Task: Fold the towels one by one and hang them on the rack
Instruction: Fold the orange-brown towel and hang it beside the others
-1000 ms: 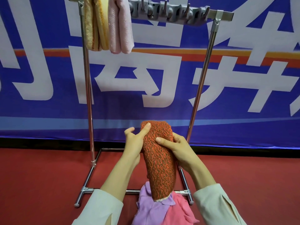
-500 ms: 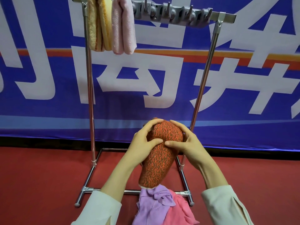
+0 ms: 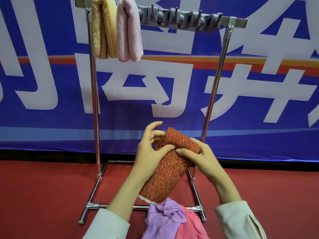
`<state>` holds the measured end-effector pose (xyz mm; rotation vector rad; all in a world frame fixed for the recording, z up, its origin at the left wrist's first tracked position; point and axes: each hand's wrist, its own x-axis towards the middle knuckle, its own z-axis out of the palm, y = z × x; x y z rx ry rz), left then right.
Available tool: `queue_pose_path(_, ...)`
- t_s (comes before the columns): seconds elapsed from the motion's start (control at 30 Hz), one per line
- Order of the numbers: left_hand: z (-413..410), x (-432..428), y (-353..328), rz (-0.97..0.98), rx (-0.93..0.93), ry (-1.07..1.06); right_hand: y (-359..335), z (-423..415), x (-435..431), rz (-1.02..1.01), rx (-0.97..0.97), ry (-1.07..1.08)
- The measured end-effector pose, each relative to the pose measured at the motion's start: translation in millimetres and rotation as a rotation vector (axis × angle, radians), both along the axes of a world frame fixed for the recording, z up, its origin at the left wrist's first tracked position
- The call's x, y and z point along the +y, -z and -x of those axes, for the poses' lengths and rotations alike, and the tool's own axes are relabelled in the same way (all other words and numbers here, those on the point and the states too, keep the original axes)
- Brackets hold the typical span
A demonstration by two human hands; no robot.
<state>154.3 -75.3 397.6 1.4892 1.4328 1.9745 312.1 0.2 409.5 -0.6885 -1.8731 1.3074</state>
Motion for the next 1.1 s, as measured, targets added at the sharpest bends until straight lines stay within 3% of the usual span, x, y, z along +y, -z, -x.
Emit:
queue_pose_path(0.1,4,1,1,0.167,-0.051,0.081,-6,-3,-4,0.077,0.083,-0.112)
queue_pose_path(0.23,11,-8,-1,0.479,-0.183,0.437,-8,-2,-5,0.099,0.106,-0.054)
queue_pose_path(0.47,19,-2,6,0.667,-0.160,0.428,4,6,4,0.062,0.092,0.156)
queue_pose_path(0.63,5,1,8,0.568,-0.357,0.269,3,12,4,0.242,0.129,0.228)
queue_pose_path(0.8,1,6,10,0.379,-0.300,0.046,7,13,5,0.405,-0.163,0.041)
queue_pose_path(0.97,-1,6,10,0.298,-0.412,0.075,7,14,-1,0.523,-0.085,-0.218)
queue_pose_path(1.1,-2,6,8,0.297,-0.460,0.113,7,15,-2,0.533,-0.022,-0.210)
